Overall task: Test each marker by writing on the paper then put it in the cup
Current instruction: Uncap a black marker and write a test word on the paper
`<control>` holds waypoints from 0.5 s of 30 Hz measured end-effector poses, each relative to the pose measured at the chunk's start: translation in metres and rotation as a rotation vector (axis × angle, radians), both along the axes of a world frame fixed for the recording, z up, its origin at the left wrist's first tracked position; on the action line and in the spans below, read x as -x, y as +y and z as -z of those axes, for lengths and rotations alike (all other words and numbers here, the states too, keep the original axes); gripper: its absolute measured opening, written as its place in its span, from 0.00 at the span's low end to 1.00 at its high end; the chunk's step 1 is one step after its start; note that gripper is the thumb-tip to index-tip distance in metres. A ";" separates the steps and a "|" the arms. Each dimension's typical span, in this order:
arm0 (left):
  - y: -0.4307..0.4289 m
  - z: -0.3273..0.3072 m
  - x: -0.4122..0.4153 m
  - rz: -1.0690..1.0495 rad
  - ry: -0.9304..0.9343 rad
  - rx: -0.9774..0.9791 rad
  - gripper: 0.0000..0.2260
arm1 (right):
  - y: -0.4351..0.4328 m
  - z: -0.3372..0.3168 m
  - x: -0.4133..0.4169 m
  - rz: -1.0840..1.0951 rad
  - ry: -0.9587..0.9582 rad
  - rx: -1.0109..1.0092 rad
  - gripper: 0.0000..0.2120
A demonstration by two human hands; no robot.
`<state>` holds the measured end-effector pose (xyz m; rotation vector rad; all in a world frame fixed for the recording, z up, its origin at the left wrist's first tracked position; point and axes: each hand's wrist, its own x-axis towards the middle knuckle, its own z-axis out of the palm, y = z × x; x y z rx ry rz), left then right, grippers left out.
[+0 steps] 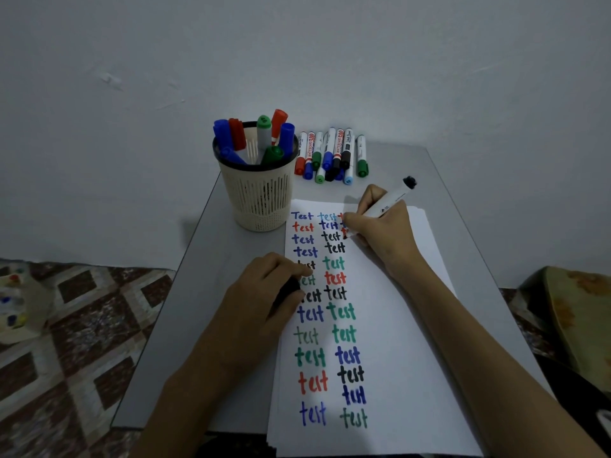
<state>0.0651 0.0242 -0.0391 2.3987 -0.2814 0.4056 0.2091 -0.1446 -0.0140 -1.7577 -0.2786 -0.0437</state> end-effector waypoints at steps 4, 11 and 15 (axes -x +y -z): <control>-0.001 -0.001 0.000 0.006 0.000 0.007 0.16 | 0.000 0.001 0.000 0.016 -0.019 0.036 0.13; 0.000 -0.002 0.001 0.012 0.001 0.022 0.16 | -0.001 0.003 -0.002 -0.004 -0.033 0.016 0.13; 0.000 -0.002 0.000 0.009 0.002 0.022 0.16 | -0.001 0.000 -0.002 -0.030 -0.011 0.039 0.14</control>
